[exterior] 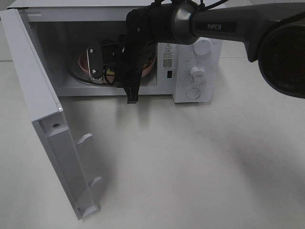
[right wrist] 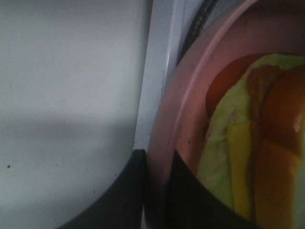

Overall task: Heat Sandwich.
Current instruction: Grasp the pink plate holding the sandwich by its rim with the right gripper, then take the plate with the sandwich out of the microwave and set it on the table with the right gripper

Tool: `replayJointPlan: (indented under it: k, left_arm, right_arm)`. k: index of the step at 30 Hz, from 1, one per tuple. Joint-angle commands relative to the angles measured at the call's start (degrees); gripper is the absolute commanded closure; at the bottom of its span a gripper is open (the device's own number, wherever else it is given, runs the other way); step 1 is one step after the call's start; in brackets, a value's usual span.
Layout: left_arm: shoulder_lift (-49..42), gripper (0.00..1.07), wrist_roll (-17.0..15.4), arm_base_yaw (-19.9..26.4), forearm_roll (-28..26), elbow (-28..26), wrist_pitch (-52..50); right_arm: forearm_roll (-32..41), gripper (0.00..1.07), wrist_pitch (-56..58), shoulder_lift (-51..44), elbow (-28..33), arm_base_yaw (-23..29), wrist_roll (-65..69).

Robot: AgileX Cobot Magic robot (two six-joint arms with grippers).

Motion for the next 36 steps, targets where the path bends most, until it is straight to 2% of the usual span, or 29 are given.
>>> replayJointPlan:
  k: [1, 27, 31, 35, 36]
  left_arm:
    - [-0.4, 0.09, 0.06, 0.4, 0.29, 0.11, -0.4]
    - [-0.4, 0.09, 0.06, 0.4, 0.29, 0.11, -0.4]
    - [-0.4, 0.09, 0.06, 0.4, 0.29, 0.11, -0.4]
    - [-0.4, 0.09, 0.06, 0.4, 0.29, 0.11, -0.4]
    - [-0.4, 0.09, 0.06, 0.4, 0.29, 0.11, -0.4]
  right_arm:
    - [0.29, 1.07, 2.86, -0.57, 0.86, -0.11, 0.4]
    - [0.34, 1.07, 1.43, -2.12, 0.86, 0.06, -0.69]
    - [0.4, 1.07, -3.38, -4.87, 4.58, 0.06, -1.6]
    - [0.4, 1.07, -7.79, -8.94, 12.61, 0.06, -5.27]
    - [0.4, 1.07, -7.79, -8.94, 12.61, 0.06, -5.27]
